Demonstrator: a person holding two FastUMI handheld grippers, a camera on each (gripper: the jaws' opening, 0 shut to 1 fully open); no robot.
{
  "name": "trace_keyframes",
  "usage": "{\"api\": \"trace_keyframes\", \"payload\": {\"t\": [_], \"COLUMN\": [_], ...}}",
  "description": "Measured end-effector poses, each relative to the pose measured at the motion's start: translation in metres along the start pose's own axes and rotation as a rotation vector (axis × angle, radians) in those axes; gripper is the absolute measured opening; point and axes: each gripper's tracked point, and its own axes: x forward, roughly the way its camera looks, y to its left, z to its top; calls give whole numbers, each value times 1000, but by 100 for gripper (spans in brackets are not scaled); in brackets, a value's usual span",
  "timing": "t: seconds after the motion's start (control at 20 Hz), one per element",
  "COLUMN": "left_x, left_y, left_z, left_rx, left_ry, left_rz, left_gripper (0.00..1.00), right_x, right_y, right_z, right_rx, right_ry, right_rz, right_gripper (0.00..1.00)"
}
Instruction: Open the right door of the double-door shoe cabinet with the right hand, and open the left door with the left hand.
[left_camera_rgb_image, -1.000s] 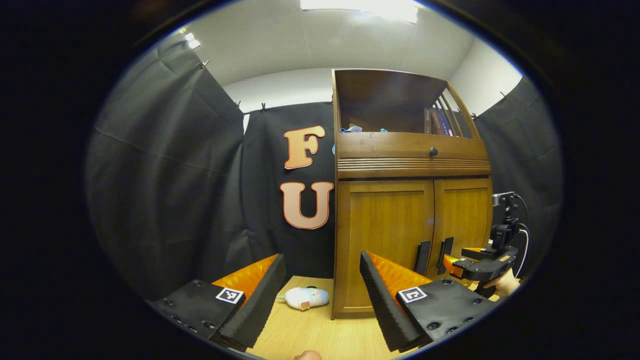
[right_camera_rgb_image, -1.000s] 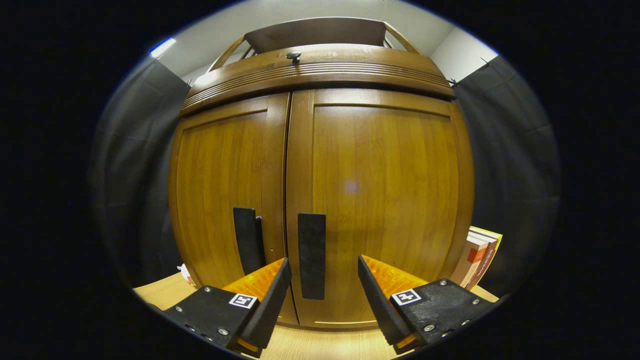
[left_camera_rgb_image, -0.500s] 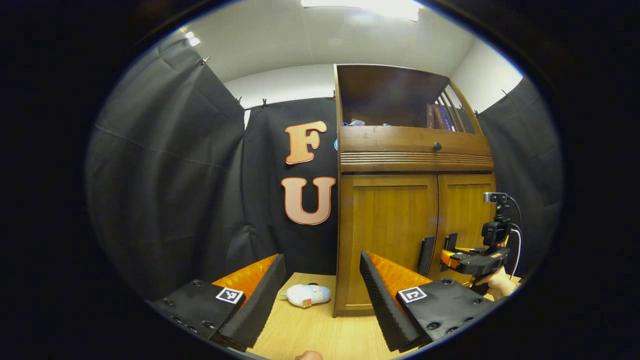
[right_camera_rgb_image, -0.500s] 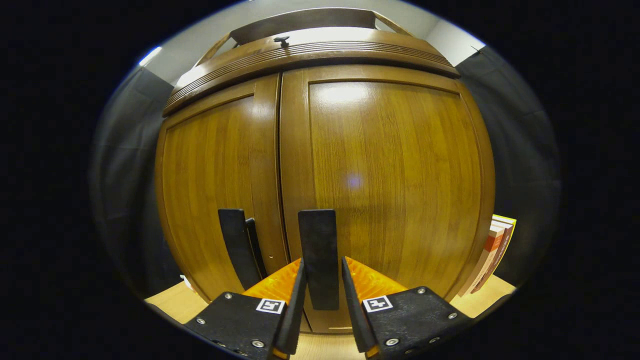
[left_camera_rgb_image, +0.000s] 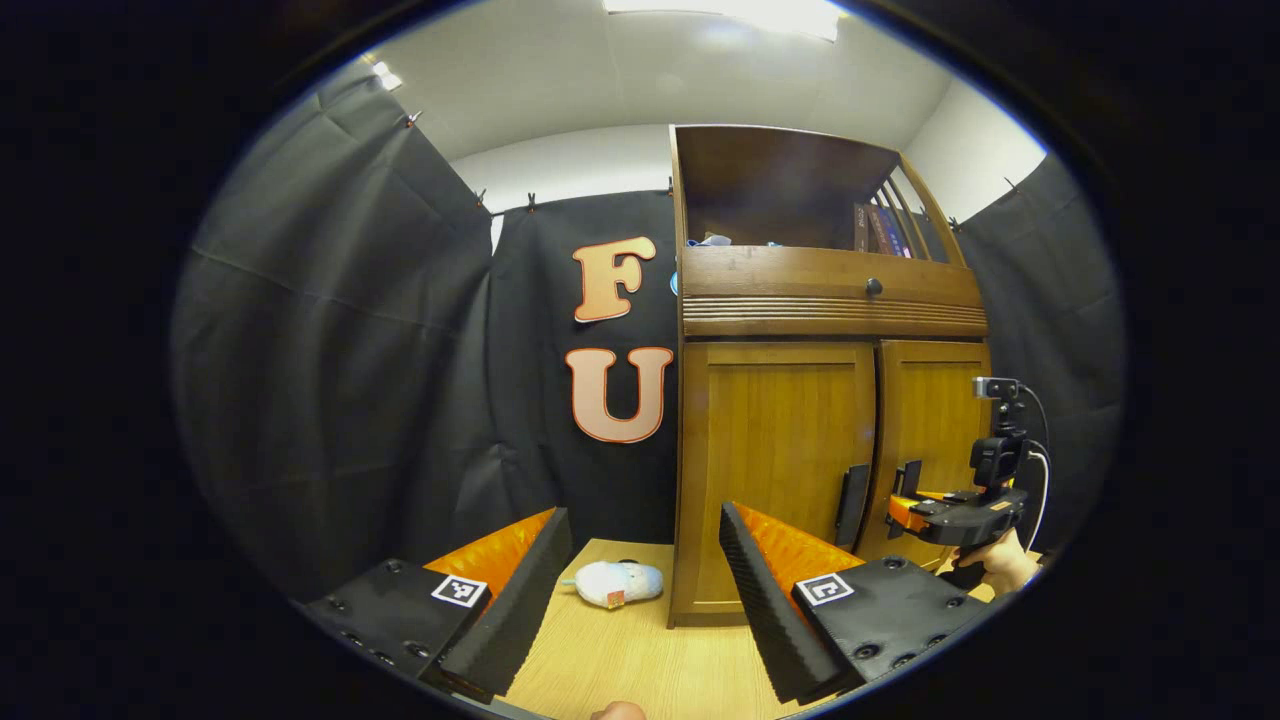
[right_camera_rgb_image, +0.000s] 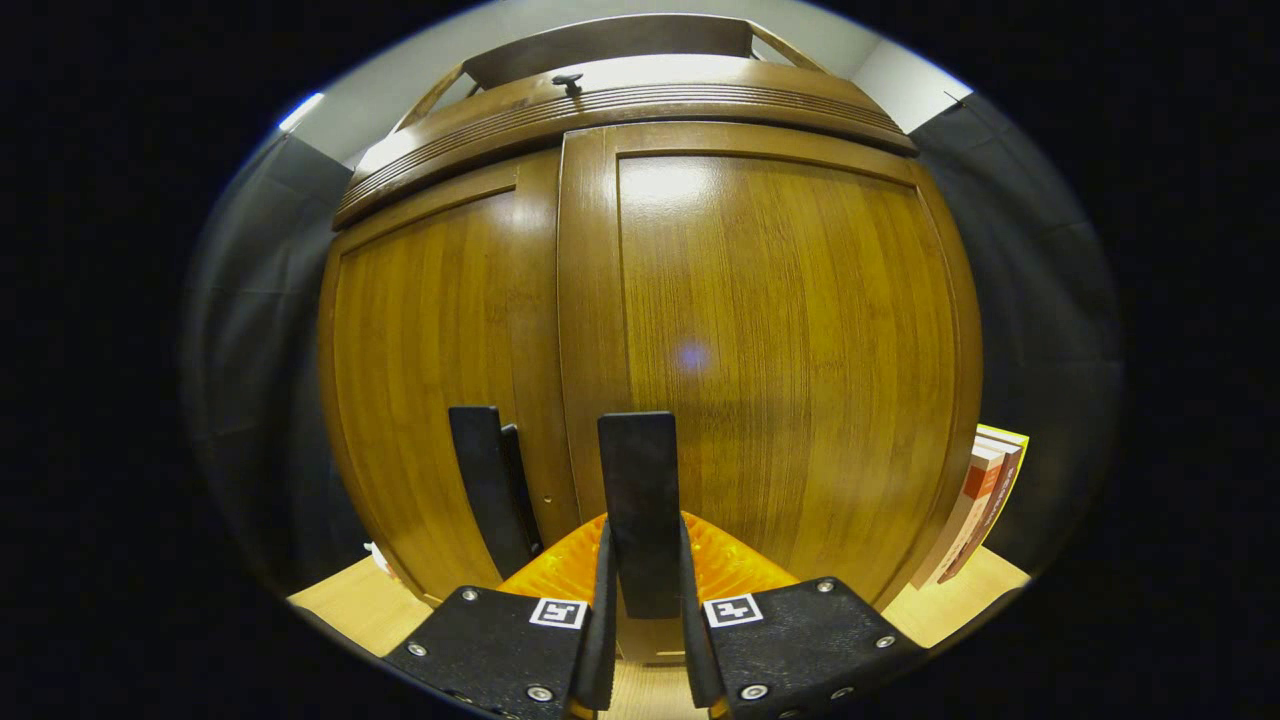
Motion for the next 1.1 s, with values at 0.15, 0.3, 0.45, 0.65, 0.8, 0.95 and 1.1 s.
{"api": "trace_keyframes", "payload": {"t": [0.15, 0.3, 0.45, 0.65, 0.8, 0.95, 1.1], "left_x": [-5, -10, -14, -21, -24, -25, -27], "left_y": [1, 2, 0, -4, -9, -13, -19], "left_z": [0, 0, -1, 1, 1, -1, -2], "left_rx": [-1, -7, -10, -15, -16, -18, -24], "left_ry": [1, 3, 7, 0, 0, 3, 5], "left_rz": [5, 8, 4, -6, -17, -28, -38], "left_gripper": [96, 98, 97, 96, 96, 98, 96], "right_x": [-21, -40, -59, -82, -101, -120, -137], "right_y": [-3, -7, -13, -19, -28, -39, -51], "right_z": [0, 0, -1, 1, 0, 1, 0], "right_rx": [3, -4, -10, -7, -5, 0, 2], "right_ry": [5, 4, 0, -3, -4, -7, -12], "right_rz": [15, 29, 35, 38, 39, 37, 30], "right_gripper": [25, 27, 24, 27, 27, 27, 27]}}
